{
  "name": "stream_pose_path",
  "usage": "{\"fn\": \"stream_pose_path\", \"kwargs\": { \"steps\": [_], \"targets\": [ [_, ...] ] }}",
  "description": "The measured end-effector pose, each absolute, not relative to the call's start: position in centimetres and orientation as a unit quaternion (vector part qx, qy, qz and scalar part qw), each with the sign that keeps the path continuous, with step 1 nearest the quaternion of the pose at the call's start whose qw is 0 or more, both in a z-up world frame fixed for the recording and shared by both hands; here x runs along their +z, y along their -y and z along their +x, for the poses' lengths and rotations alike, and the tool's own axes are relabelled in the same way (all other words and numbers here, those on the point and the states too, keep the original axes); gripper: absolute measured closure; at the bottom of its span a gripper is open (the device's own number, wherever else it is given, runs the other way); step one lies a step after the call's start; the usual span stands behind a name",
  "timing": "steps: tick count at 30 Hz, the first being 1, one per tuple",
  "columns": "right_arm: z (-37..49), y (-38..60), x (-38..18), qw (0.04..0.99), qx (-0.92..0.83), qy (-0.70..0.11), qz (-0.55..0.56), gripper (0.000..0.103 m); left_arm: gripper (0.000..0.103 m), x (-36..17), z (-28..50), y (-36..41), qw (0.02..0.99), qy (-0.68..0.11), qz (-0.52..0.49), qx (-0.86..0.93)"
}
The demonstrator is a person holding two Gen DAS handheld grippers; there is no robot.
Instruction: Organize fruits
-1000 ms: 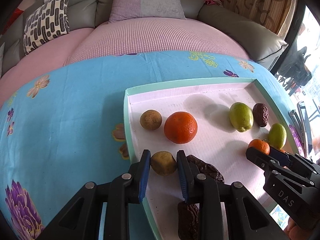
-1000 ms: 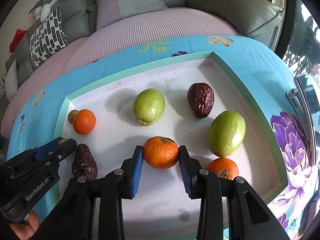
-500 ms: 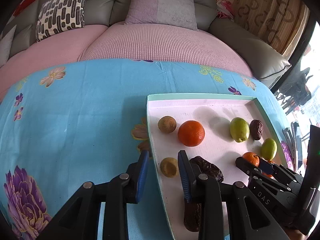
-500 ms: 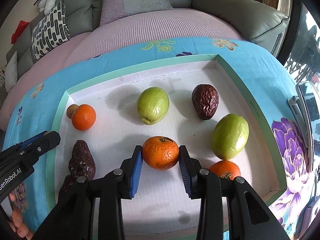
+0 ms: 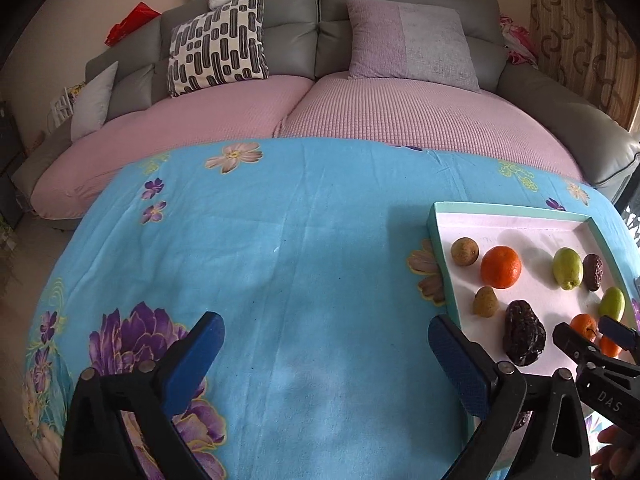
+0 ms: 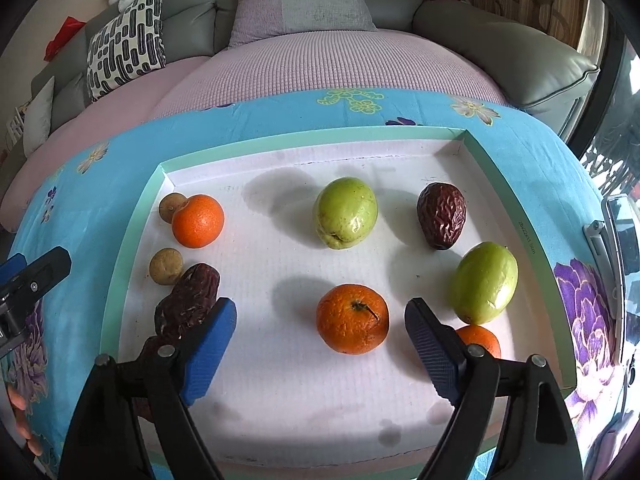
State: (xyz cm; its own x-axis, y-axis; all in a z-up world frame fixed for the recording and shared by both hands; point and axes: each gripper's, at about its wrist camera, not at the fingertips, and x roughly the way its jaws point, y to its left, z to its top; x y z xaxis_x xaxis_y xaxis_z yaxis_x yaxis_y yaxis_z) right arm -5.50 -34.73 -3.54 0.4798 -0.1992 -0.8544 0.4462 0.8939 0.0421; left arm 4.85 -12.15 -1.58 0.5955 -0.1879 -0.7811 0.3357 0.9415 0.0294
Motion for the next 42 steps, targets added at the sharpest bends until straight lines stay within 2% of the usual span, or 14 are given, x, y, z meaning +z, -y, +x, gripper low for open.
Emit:
{"fn": "stream_pose_path", "kwargs": {
  "steps": [12, 24, 42],
  "targets": [
    [-8.6, 31.4, -1.6, 0.861, -0.197, -0.454, 0.115, 0.01, 0.0, -1.7, 0.2, 8.5, 0.907, -0.396, 0.142, -0.035],
    [-10.4, 25.8, -1.5, 0.864, -0.168, -0.469, 0.075, 0.01, 0.0, -3.3, -1.6, 7.3, 0.885, -0.44, 0.142, -0.045],
    [-9.8, 25.7, -1.9, 0.858, -0.172, -0.48, 0.06, 0.01, 0.0, -4.5, -0.1, 6.0, 0.868, -0.482, 0.109, -0.051]
  ]
}}
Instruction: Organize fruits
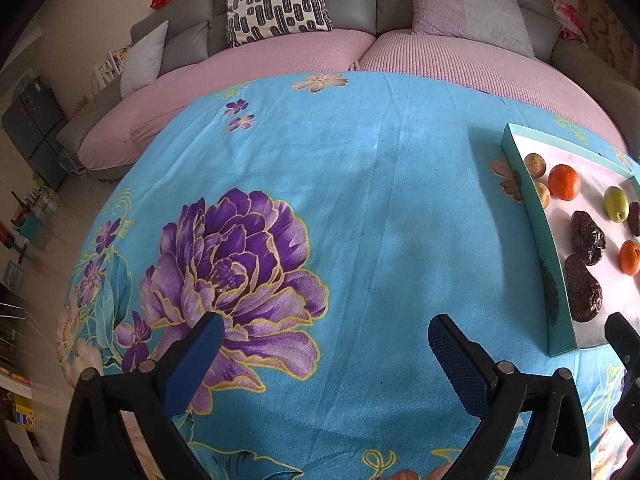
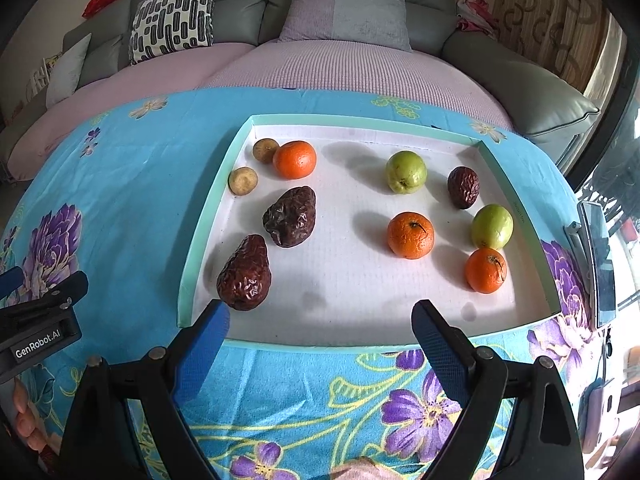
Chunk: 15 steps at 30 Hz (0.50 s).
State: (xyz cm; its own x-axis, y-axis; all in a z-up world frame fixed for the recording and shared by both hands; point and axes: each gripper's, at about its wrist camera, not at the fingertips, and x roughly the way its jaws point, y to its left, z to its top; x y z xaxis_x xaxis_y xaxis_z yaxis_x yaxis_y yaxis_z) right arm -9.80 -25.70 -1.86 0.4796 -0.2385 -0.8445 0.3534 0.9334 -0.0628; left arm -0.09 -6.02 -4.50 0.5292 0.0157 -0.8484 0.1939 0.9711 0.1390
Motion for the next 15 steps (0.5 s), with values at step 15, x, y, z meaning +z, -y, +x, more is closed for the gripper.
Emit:
{"fn": "stream_pose_path", "kwargs": {
  "steps": [15],
  "targets": [
    [-10.1, 26.1, -1.75, 0.858, -0.178, -0.477, 0.067, 0.01, 0.0, -4.44, -0.73, 6.99, 0.867, -0.477, 0.126, -0.066]
  ]
}}
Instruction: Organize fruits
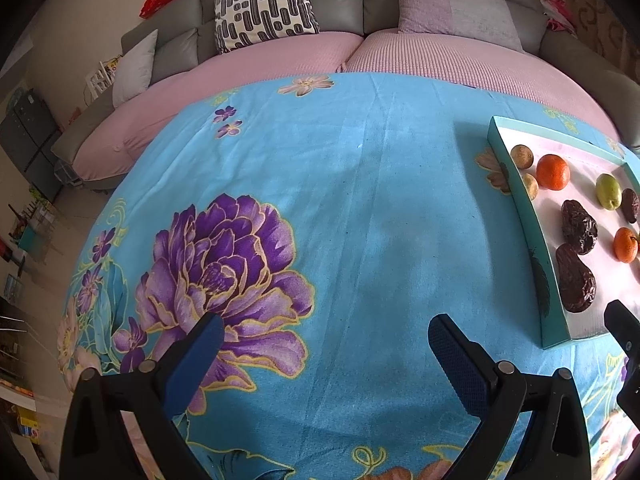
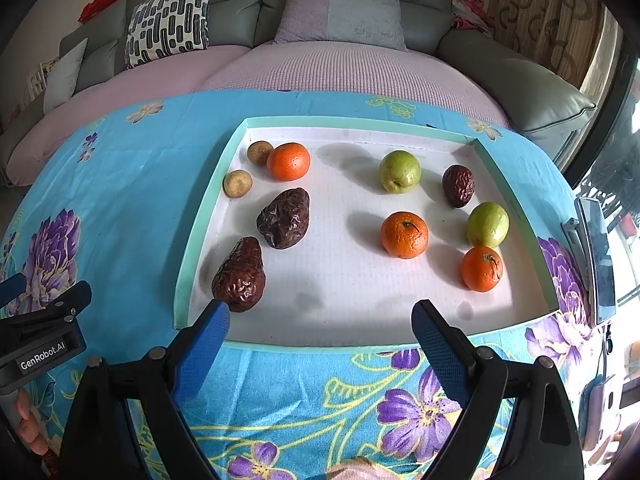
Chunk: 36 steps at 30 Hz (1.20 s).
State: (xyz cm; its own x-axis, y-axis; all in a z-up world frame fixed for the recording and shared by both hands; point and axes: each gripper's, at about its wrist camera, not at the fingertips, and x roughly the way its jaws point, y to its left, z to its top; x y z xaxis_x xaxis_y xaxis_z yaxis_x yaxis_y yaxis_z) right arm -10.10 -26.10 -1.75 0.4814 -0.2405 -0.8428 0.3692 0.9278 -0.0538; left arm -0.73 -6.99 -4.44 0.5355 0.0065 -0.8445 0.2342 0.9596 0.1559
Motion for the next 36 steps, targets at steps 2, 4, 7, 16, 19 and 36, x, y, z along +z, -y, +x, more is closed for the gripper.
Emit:
{"fn": "stream_pose_path", "kwargs": {
  "steps": [2, 4, 7, 16, 19, 36],
  "targets": [
    [-10.1, 26.2, -1.8, 0.858, -0.179, -0.477, 0.068, 0.01, 0.0, -4.4, -0.8, 7.1, 0.867, -0.476, 0.128, -0.067],
    [-10.2, 26.3, -1.9, 0.857, -0.18, -0.478, 0.069, 0.01, 0.0, -4.3, -0.9, 7.2, 0.868, -0.475, 0.129, -0.07],
    [-10.3, 26.4, -1.9, 0.856, -0.182, -0.478, 0.071, 0.01, 0.0, -4.2, -1.0, 7.2, 0.868, -0.475, 0.126, -0.073],
    [-10.4, 26.7, -2.0, 0.855, -0.181, -0.479, 0.076, 0.01, 0.0, -4.5, -1.0, 7.4, 0.864, -0.482, 0.123, -0.079],
    [-10.5, 27.0, -2.2, 0.855, -0.182, -0.479, 0.082, 0.01, 0.0, -4.6, -1.1, 7.6, 0.864, -0.48, 0.13, -0.08],
    [-10.8, 28.1, -2.8, 0.853, -0.18, -0.479, 0.103, 0.01, 0.0, -4.7, -1.6, 8.7, 0.862, -0.476, 0.151, -0.087]
  ]
}}
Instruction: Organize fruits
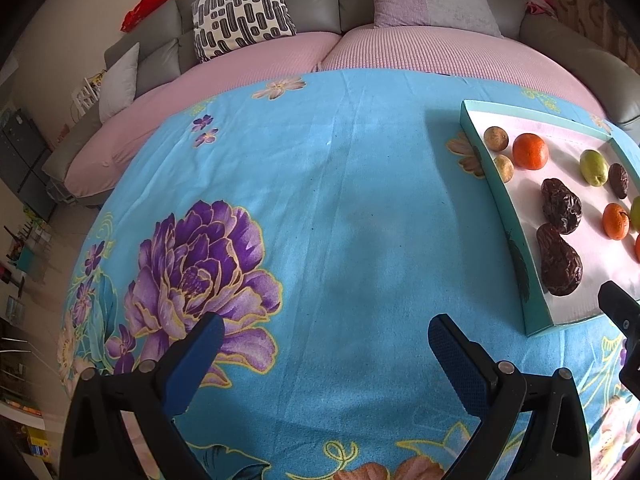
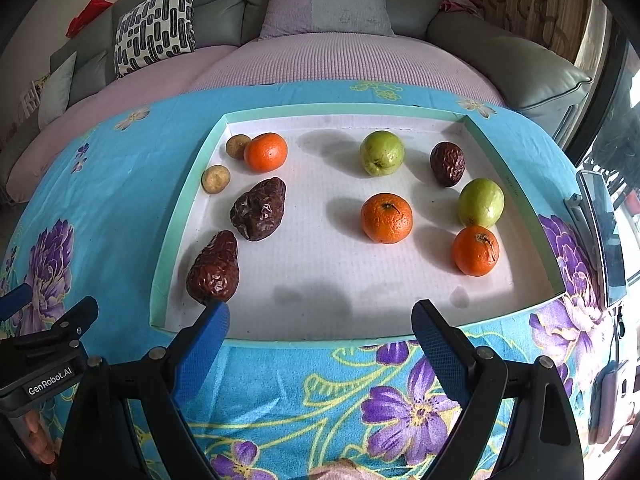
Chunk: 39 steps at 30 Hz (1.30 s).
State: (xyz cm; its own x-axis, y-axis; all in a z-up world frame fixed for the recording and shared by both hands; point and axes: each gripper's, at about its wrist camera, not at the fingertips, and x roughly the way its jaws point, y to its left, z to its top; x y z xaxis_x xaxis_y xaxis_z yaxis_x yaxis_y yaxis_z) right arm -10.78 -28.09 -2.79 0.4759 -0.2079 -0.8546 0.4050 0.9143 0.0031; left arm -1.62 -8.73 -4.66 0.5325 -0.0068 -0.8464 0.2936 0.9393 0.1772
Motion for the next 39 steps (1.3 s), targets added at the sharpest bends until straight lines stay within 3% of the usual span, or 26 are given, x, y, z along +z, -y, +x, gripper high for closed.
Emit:
{"fn": "stream_pose_path", "kwargs": {
  "steps": [39],
  "targets": [
    [-10.78, 28.01, -2.68, 0.851, -0.182, -0.483, 0.097, 0.01, 0.0, -4.57, -1.35, 8.46, 0.862, -0.484, 0.134, -0.074]
  ]
}}
